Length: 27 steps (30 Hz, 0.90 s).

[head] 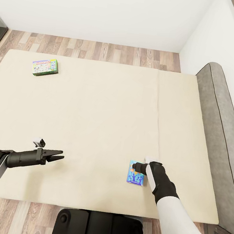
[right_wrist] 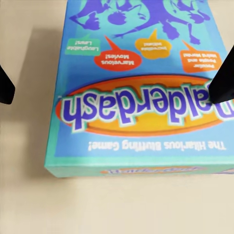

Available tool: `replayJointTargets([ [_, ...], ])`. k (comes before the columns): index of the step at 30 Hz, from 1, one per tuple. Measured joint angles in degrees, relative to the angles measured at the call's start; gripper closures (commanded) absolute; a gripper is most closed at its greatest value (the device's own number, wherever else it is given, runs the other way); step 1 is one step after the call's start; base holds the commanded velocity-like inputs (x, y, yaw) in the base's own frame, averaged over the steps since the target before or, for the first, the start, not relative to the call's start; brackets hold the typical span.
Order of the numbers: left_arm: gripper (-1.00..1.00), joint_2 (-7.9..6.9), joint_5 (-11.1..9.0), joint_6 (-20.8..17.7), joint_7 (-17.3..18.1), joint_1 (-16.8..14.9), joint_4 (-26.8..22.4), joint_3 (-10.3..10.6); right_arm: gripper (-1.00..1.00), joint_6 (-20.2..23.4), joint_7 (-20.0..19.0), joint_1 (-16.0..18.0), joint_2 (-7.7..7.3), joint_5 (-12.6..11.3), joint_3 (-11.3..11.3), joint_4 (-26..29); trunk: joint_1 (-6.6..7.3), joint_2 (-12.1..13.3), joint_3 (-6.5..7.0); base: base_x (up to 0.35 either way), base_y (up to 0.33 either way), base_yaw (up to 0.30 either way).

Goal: Put all the toys in the child's room - the three board games (two on the bed and one on the table), the two jigsaw puzzles on the table, and the tennis ball on the table - inside the toy box on the table in the child's room.

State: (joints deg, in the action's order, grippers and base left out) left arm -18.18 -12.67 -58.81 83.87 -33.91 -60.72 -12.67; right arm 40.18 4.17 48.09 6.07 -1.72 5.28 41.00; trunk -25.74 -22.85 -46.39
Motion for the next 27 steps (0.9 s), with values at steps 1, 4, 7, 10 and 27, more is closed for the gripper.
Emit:
replayJointTargets([
  [1,-1.0,0.0,0.0,0.0,0.0,0.0,0.0,0.0,-1.0,0.02,0.0,0.0,0.01,-0.04,0.02,-0.03,0.0,0.0,0.0,0.0,0.0,0.0],
  [4,-1.0,-0.02,-0.03,-0.01,-0.01,0.02,-0.03,-0.02,-1.0,0.26,0.23,0.01,-0.01,-0.11,-0.01,-0.26,0.04,-0.03,0.0,0.0,0.0,0.0],
  [7,-1.0,-0.02,-0.01,-0.02,-0.01,0.03,-0.03,-0.02,-1.0,0.35,0.22,0.07,0.02,0.05,0.03,-0.31,0.04,-0.03,0.01,0.0,0.0,0.0],
  [10,-1.0,-0.01,0.03,-0.01,-0.01,0.02,-0.02,-0.01,-1.0,0.3,-0.31,0.08,0.04,0.61,0.11,-0.27,0.02,-0.01,0.0,0.0,0.0,0.0],
  [27,-1.0,0.0,0.07,0.08,-0.06,0.0,0.06,0.0,-1.0,-0.02,-3.81,0.12,0.39,0.04,0.06,-2.42,-0.01,0.01,0.0,0.0,0.0,0.0],
])
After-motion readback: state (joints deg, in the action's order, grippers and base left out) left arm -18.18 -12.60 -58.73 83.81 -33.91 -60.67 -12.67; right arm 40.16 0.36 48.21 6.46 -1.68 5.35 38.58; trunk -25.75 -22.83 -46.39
